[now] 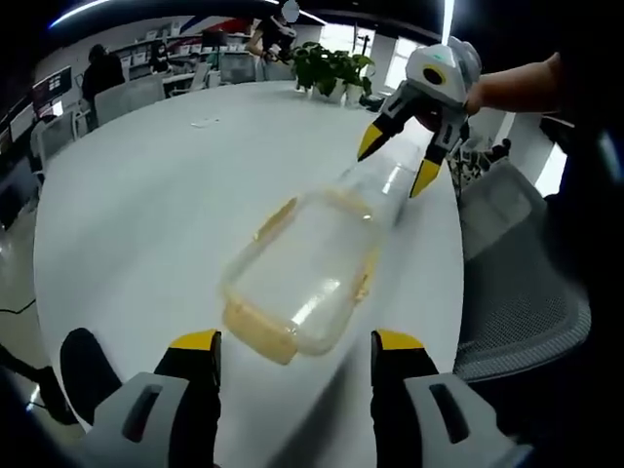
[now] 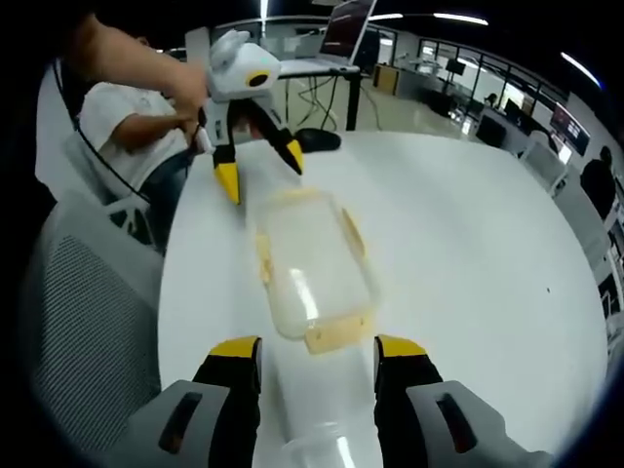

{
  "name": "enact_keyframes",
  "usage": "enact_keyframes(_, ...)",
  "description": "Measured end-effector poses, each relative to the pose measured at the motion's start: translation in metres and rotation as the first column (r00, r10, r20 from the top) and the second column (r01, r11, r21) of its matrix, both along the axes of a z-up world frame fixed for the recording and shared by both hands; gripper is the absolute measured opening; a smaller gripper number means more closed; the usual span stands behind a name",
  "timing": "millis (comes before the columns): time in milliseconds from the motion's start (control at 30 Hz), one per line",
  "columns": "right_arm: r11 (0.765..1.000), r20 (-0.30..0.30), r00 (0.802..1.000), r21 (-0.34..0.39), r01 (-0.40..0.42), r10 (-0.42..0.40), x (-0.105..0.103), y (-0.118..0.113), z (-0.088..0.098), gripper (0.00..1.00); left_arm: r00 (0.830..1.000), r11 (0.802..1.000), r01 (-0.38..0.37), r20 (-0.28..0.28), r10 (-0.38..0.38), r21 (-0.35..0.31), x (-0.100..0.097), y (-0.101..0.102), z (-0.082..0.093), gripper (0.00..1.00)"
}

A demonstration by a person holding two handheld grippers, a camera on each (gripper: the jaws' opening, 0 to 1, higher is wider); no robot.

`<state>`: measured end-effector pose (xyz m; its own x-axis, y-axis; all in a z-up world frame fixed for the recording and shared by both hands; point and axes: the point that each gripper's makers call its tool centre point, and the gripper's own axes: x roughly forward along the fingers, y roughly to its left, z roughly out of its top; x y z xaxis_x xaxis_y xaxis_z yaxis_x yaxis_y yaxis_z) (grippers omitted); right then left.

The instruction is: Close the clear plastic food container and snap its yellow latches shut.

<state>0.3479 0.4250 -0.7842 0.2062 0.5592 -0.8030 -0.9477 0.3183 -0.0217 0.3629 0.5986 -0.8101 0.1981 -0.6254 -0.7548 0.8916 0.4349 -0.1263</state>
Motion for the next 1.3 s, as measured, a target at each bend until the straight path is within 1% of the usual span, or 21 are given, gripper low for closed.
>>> enact_keyframes(33,1.000,0.000,1.000,-0.007,-0.006,0.006,0.000,0.000,-0.001,0.45,1.000,1.000,0.019,0.002,-0.019,0.013,0.000,0.000,-0.001,0.62)
enact_keyframes(67,1.000,-0.001,1.000,-0.019,-0.020,0.020,-0.001,-0.001,-0.003,0.45,0.999,0.998,0.046,0.016,-0.047,0.032,0.000,0.000,-0.001,0.62)
enact_keyframes(200,0.999,-0.004,1.000,-0.028,-0.028,0.028,0.002,-0.001,-0.005,0.43,0.997,0.995,0.080,0.021,-0.081,0.054,0.003,-0.001,-0.005,0.62)
enact_keyframes(267,0.999,0.003,1.000,-0.038,-0.031,0.031,0.005,-0.002,-0.006,0.39,0.996,0.994,0.088,0.020,-0.089,0.062,0.004,0.000,-0.008,0.62)
enact_keyframes(300,0.999,0.004,0.999,-0.041,-0.033,0.033,0.006,-0.002,-0.006,0.39,0.995,0.993,0.094,0.019,-0.096,0.067,0.005,0.000,-0.009,0.62)
enact_keyframes(467,0.998,0.005,0.999,-0.045,-0.042,0.042,0.011,-0.001,-0.007,0.40,0.992,0.989,0.118,0.032,-0.121,0.090,0.009,0.003,-0.011,0.63)
enact_keyframes(567,0.997,-0.006,0.999,-0.059,-0.053,0.053,0.013,-0.002,-0.011,0.40,0.986,0.981,0.156,0.034,-0.161,0.118,0.010,0.005,-0.014,0.62)
enact_keyframes(633,0.996,-0.011,0.998,-0.065,-0.059,0.058,0.014,-0.002,-0.013,0.41,0.982,0.976,0.179,0.037,-0.185,0.125,0.010,0.005,-0.014,0.62)
enact_keyframes(767,0.994,-0.023,0.996,-0.067,-0.083,0.081,0.016,0.001,-0.016,0.41,0.971,0.964,0.224,0.052,-0.233,0.147,0.014,0.005,-0.014,0.62)
enact_keyframes(867,0.991,-0.032,0.995,-0.087,-0.102,0.100,0.017,0.000,-0.022,0.41,0.963,0.952,0.251,0.056,-0.264,0.172,0.019,0.007,-0.017,0.62)
enact_keyframes(967,0.988,-0.035,0.993,-0.102,-0.117,0.114,0.018,0.000,-0.024,0.41,0.956,0.945,0.276,0.053,-0.289,0.177,0.021,0.005,-0.017,0.60)
enact_keyframes(1000,0.987,-0.029,0.993,-0.104,-0.120,0.118,0.019,0.000,-0.024,0.41,0.943,0.926,0.312,0.052,-0.329,0.211,0.021,0.007,-0.018,0.59)
enact_keyframes(1033,0.987,-0.034,0.992,-0.103,-0.121,0.118,0.019,0.000,-0.024,0.41,0.930,0.912,0.336,0.069,-0.361,0.237,0.024,0.007,-0.018,0.59)
enact_keyframes(1067,0.987,-0.041,0.992,-0.105,-0.124,0.120,0.019,0.000,-0.025,0.41,0.925,0.908,0.345,0.079,-0.372,0.239,0.024,0.005,-0.018,0.59)
enact_keyframes(1100,0.985,-0.042,0.991,-0.111,-0.130,0.126,0.019,-0.001,-0.027,0.41,0.927,0.907,0.348,0.061,-0.371,0.237,0.023,0.004,-0.019,0.59)
enact_keyframes(1133,0.984,-0.043,0.991,-0.114,-0.133,0.129,0.020,-0.001,-0.028,0.41,0.926,0.906,0.350,0.060,-0.374,0.238,0.024,0.003,-0.020,0.59)
enact_keyframes(1300,0.980,-0.062,0.987,-0.126,-0.155,0.149,0.018,-0.002,-0.033,0.42,0.905,0.883,0.393,0.063,-0.421,0.256,0.023,0.002,-0.022,0.59)
